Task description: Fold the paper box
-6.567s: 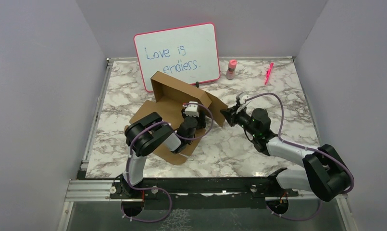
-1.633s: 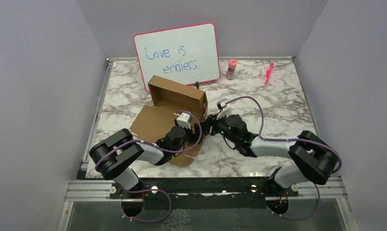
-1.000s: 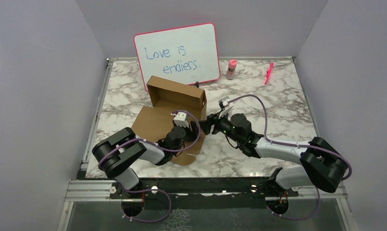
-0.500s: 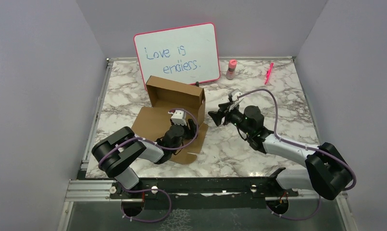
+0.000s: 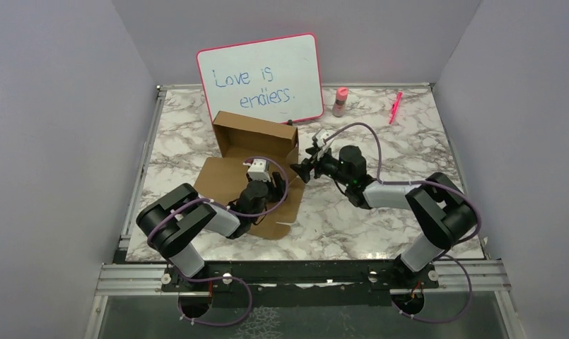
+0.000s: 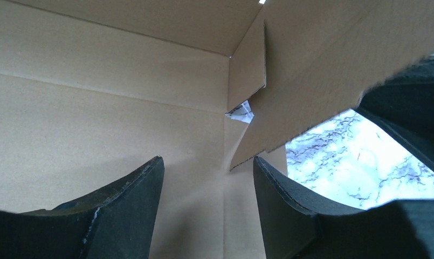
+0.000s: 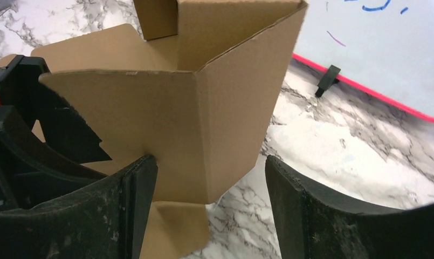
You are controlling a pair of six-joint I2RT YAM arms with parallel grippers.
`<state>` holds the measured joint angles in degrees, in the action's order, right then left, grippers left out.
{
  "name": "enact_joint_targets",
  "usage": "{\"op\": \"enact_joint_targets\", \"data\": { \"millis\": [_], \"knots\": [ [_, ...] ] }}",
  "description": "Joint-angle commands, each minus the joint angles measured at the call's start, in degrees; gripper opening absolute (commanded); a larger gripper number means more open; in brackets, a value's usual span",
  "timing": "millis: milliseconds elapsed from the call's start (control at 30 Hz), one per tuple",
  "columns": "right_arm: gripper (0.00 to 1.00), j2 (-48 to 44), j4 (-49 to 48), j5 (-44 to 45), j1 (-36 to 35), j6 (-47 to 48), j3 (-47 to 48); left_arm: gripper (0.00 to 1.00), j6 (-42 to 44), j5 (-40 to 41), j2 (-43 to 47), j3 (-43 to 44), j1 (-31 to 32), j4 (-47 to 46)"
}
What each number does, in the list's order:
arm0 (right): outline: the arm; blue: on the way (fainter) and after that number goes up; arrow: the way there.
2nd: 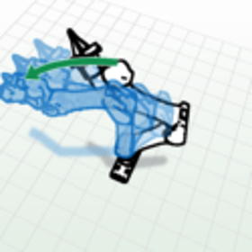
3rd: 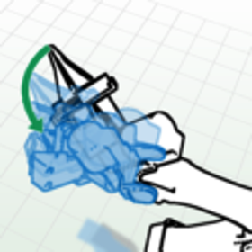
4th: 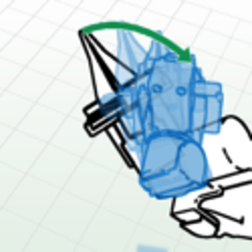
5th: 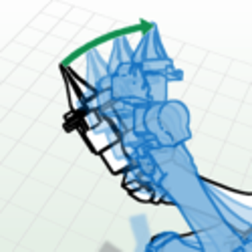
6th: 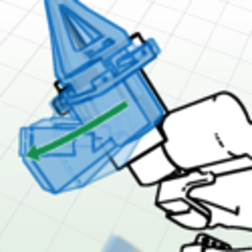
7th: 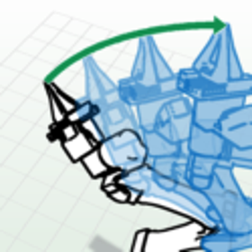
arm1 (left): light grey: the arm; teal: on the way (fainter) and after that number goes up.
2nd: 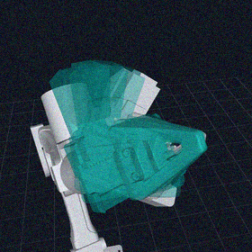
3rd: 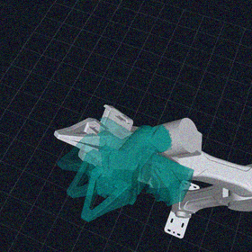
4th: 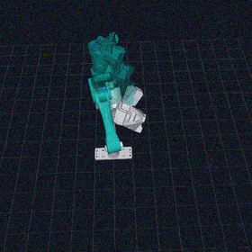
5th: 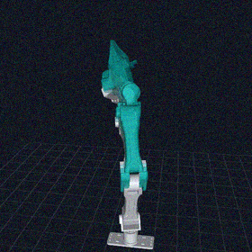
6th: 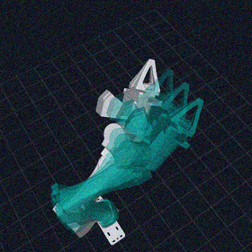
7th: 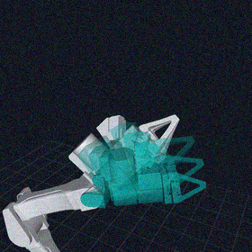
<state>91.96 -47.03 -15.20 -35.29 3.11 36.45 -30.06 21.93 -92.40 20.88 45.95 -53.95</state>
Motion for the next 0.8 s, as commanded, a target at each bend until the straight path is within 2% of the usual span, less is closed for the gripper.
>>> {"op": "enact_joint_targets", "data": {
  "millis": [0, 233, 433, 633, 767],
  "knots": [
    [0.79, 4.24, -6.66, -3.64, 0.16, 2.54, 3.29, 0.63, -0.83, -1.38, -0.98, 0.59, -1.24, -1.42],
    [0.79, 9.86, -9.44, -5.58, 0.16, 3.29, 6.54, 0.63, -0.70, -2.80, 0.58, -0.59, -2.89, -1.35],
    [0.79, 13.94, -10.28, -6.56, 0.12, 3.71, 10.12, 0.65, 0.45, -3.63, 6.13, -2.43, -3.84, 0.65],
    [0.79, 17.09, -9.96, -7.86, 0.20, 4.19, 13.16, 0.68, 2.89, -4.19, 17.39, -2.04, -5.43, 10.33],
    [0.79, 18.38, -9.36, -8.38, 0.11, 4.73, 14.66, 0.73, 5.27, -3.97, 25.29, 2.33, -8.58, 20.66]
  ]
}}
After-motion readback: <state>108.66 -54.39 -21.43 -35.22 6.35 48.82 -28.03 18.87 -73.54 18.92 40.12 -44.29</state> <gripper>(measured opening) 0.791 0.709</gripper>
